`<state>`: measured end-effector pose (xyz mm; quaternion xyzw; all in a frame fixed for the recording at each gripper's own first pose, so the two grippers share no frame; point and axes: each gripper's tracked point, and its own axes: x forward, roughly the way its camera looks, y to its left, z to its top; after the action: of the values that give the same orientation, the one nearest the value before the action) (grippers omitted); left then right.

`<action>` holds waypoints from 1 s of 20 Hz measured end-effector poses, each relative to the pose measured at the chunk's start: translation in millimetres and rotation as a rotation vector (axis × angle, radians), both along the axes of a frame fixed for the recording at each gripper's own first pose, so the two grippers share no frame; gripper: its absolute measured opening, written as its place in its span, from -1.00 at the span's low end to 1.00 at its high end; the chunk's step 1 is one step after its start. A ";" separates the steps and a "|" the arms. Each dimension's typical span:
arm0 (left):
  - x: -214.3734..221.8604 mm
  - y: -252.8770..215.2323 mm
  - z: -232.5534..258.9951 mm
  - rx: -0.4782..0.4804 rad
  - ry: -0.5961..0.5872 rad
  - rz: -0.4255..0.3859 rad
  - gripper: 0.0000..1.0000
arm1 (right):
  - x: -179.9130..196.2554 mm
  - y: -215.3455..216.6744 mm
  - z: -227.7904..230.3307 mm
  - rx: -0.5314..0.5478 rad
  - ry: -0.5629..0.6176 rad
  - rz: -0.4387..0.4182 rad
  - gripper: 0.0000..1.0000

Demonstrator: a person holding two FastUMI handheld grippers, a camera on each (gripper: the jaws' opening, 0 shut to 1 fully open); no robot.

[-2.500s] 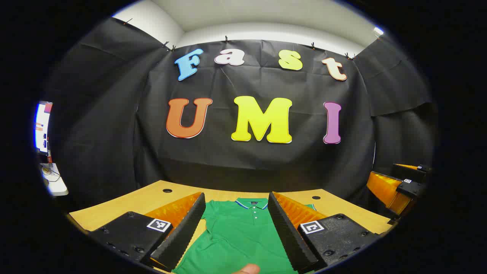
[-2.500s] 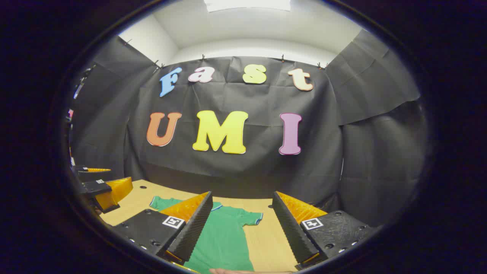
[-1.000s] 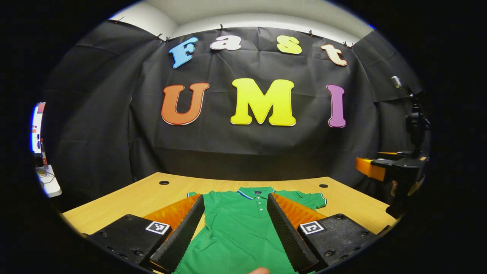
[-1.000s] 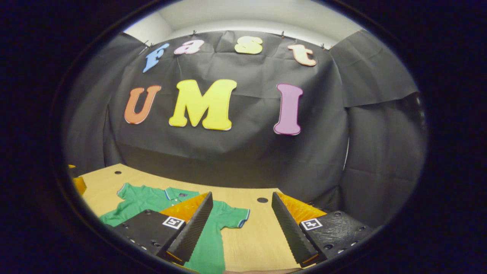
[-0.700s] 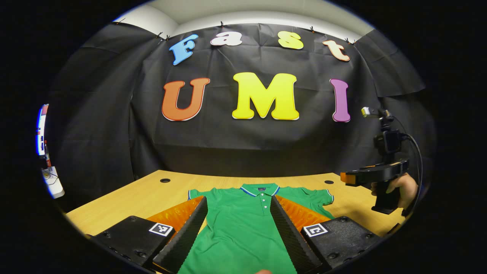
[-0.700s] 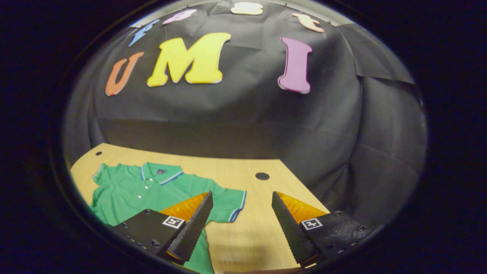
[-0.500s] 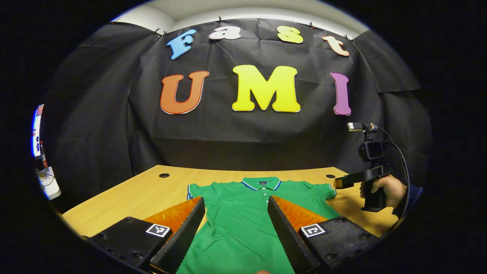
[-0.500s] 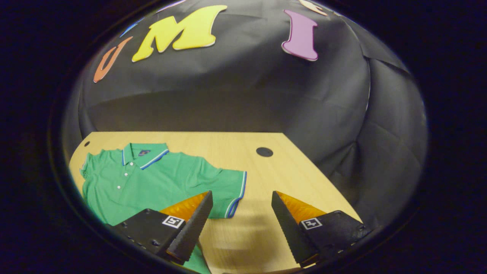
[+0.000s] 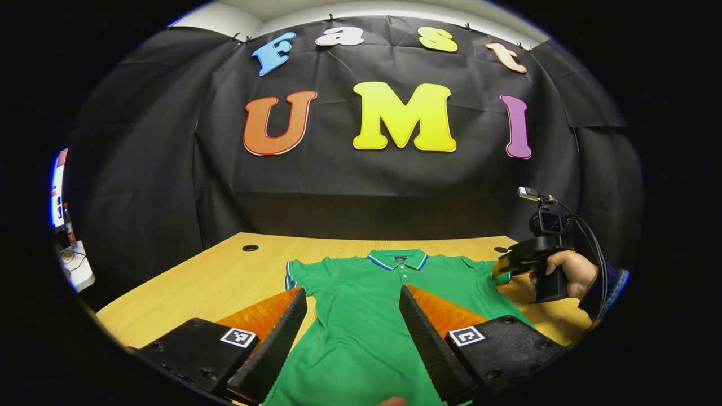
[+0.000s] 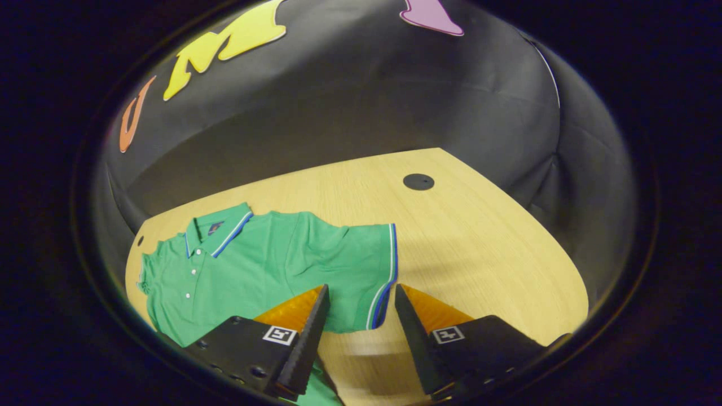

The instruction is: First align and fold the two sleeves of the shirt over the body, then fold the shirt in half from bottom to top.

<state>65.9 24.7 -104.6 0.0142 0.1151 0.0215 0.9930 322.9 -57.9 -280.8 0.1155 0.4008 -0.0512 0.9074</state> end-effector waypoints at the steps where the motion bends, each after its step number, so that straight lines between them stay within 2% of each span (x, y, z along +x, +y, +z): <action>1: 0.8 -2.0 -2.9 -0.006 0.008 -0.005 1.00 | 0.3 2.7 -5.4 0.008 0.013 0.004 0.34; 2: 0.7 -4.3 -4.1 -0.008 0.013 -0.009 1.00 | -0.2 -1.5 -6.2 -0.005 0.027 0.000 0.21; 3: -0.2 -5.4 -4.7 -0.004 0.016 -0.010 1.00 | 0.1 -3.1 -9.1 -0.009 0.031 0.002 0.21; 4: -0.2 -5.9 -3.9 0.002 0.015 -0.011 1.00 | 3.2 -7.6 -6.8 -0.033 0.024 0.001 0.10; 5: -0.6 -6.4 -3.0 0.007 0.013 -0.012 1.00 | 1.9 -11.7 -9.8 -0.058 0.033 0.002 0.07; 6: -1.4 -7.8 -1.4 0.010 0.007 -0.014 1.00 | 4.1 -7.7 -8.0 -0.052 0.028 0.014 -0.32; 7: -1.9 -8.5 -0.8 0.009 0.003 -0.018 1.00 | 5.6 -2.8 -11.9 -0.048 0.032 0.041 -0.42; 9: -2.0 -12.4 -0.8 0.008 0.001 -0.027 1.00 | 6.3 -1.8 -10.3 -0.080 0.036 0.078 -0.86; 10: -1.9 -14.0 -1.2 0.011 0.003 -0.030 1.00 | 5.9 -2.4 -11.1 -0.117 0.036 0.107 -0.99; 17: -2.0 -9.0 -1.1 0.011 0.004 -0.019 1.00 | 10.4 16.2 32.6 -0.336 -0.088 0.265 -0.99; 20: -1.9 -2.3 1.1 0.019 -0.003 -0.003 1.00 | 12.3 42.3 45.3 -0.469 -0.150 0.378 -0.99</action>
<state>64.1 22.4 -103.5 0.0240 0.1134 0.0211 0.9930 335.2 -15.7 -235.6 -0.1700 0.3245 0.0359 0.9298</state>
